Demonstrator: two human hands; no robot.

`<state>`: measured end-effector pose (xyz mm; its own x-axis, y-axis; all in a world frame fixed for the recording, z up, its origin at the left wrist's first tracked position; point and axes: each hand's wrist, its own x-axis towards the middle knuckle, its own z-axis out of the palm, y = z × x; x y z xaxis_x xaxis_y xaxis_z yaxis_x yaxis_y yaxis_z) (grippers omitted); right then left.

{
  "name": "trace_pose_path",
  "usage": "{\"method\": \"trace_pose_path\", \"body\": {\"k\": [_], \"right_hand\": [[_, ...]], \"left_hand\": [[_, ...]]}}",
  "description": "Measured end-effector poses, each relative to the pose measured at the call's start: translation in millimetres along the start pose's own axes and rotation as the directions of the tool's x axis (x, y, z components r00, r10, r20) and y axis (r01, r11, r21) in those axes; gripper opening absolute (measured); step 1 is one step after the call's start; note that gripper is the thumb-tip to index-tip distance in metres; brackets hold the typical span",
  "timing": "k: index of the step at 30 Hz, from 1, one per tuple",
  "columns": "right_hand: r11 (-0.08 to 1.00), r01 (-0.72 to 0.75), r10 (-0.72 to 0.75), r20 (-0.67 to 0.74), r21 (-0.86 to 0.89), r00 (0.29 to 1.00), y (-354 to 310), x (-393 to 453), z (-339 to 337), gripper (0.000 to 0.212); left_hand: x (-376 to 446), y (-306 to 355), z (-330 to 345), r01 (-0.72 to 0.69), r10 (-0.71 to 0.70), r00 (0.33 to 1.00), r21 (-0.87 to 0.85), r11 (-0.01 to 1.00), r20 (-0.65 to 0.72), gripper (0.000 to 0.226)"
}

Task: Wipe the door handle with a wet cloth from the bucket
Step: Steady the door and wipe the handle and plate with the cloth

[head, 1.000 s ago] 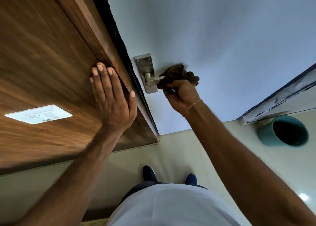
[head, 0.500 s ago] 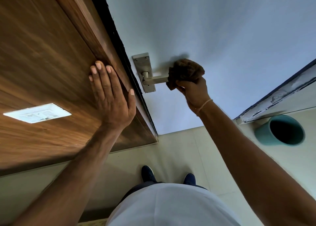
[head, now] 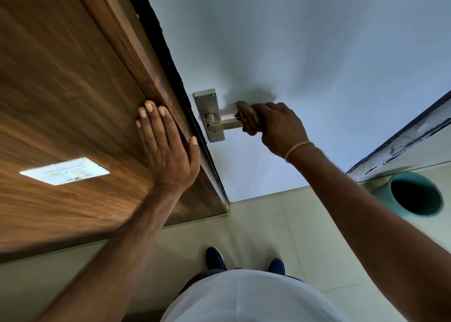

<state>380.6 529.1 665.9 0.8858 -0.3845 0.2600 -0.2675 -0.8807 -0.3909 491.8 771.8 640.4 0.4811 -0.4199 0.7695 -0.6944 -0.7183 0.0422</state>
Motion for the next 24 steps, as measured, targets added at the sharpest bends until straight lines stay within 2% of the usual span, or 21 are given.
{"method": "trace_pose_path", "body": {"k": [2,7,10,13,16,20,24], "right_hand": [[0.998,-0.031,0.029,-0.045,-0.051,0.999,-2,0,-4,0.050],[0.970,0.203,-0.219,-0.109,-0.136,0.970,-62,7,18,0.053],[0.949,0.273,-0.291,-0.105,-0.160,0.951,-51,-2,23,0.050],[0.961,0.218,-0.247,-0.177,-0.172,0.953,-13,-10,14,0.055],[0.977,0.156,-0.188,-0.237,-0.147,0.953,-21,-8,18,0.058],[0.940,0.315,-0.336,-0.195,-0.131,0.921,-60,-8,40,0.057],[0.876,0.437,-0.473,-0.184,-0.204,0.862,-28,-6,39,0.061]], "left_hand": [[4,-2,0,-0.007,0.007,1.000,0.010,1.000,-0.005,0.083],[3,-2,-5,-0.026,0.026,1.000,-0.011,1.000,-0.002,0.079],[2,-7,-7,-0.043,0.043,0.999,-0.006,0.999,0.011,0.079],[2,-8,-6,-0.042,0.042,0.999,0.009,0.999,0.016,0.077],[2,-6,-6,-0.035,0.034,0.999,0.022,0.999,0.014,0.076],[1,-9,-7,-0.043,0.042,0.999,0.014,0.999,0.020,0.074],[0,-15,-7,-0.072,0.072,0.997,0.017,0.997,0.024,0.074]]}}
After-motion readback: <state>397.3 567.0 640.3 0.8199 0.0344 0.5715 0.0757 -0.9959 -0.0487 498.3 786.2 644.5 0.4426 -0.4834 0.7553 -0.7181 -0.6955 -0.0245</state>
